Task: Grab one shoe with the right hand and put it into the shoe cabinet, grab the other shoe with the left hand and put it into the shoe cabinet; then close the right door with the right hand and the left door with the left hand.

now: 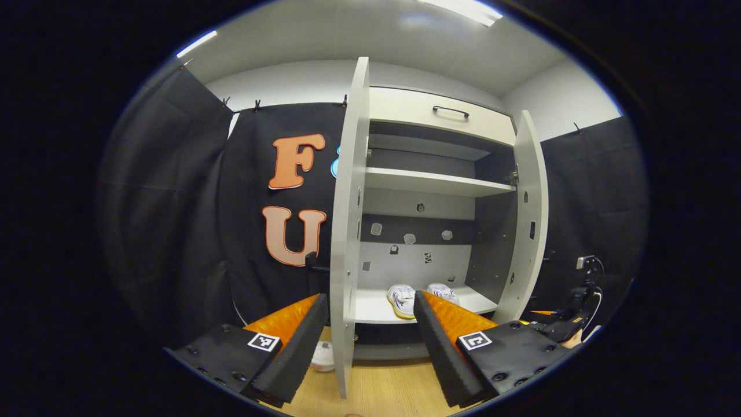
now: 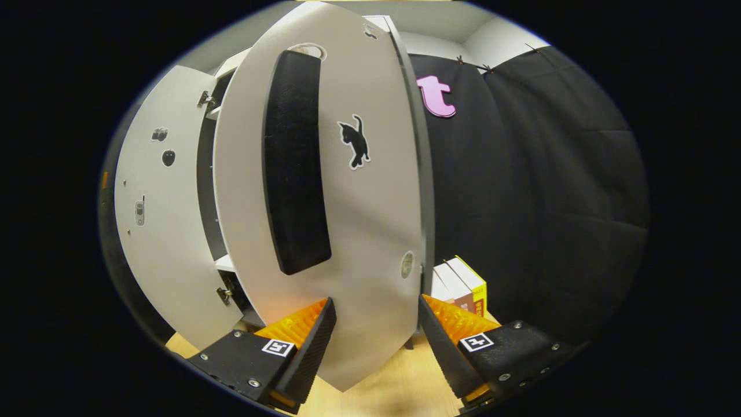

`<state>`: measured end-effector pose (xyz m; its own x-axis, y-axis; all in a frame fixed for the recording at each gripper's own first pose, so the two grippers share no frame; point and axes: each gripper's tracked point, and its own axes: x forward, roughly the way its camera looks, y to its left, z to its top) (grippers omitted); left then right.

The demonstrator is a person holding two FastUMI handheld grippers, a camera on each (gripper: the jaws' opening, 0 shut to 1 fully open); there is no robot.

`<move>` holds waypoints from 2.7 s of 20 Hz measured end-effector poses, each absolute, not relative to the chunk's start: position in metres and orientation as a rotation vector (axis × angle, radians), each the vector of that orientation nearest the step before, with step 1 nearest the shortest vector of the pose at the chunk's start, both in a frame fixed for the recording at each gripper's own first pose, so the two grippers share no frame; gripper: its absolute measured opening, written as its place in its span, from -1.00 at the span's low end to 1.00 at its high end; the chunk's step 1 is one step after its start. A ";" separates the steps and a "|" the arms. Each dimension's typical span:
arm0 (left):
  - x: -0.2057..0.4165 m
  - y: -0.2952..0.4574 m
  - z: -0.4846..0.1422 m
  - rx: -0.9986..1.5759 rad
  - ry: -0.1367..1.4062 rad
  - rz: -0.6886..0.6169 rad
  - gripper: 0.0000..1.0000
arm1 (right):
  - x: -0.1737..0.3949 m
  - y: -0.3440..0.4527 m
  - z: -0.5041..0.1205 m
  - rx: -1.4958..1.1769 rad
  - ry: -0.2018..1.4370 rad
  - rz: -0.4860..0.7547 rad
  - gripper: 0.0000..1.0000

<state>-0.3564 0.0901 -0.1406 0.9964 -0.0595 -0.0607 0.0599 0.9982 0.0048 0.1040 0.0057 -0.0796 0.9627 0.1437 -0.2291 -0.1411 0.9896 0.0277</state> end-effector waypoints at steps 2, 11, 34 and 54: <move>-0.361 0.099 -0.140 0.006 0.060 -0.042 0.89 | 0.116 0.030 -0.084 0.024 0.239 0.172 0.78; -0.388 0.166 -0.143 0.024 0.068 0.081 0.92 | 0.147 0.081 -0.090 -0.017 0.246 0.220 0.77; -0.327 0.201 -0.260 0.070 0.219 0.045 0.93 | 0.176 0.094 -0.089 -0.064 0.246 0.146 0.77; -0.285 0.089 -0.313 0.029 0.265 -0.199 0.90 | 0.084 0.022 -0.022 -0.068 0.134 0.101 0.83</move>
<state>-0.2854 0.0887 -0.3128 0.9458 -0.1911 -0.2627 0.1987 0.9800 0.0024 0.0844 0.0223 -0.0224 0.9859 0.0963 -0.1370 -0.1054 0.9926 -0.0608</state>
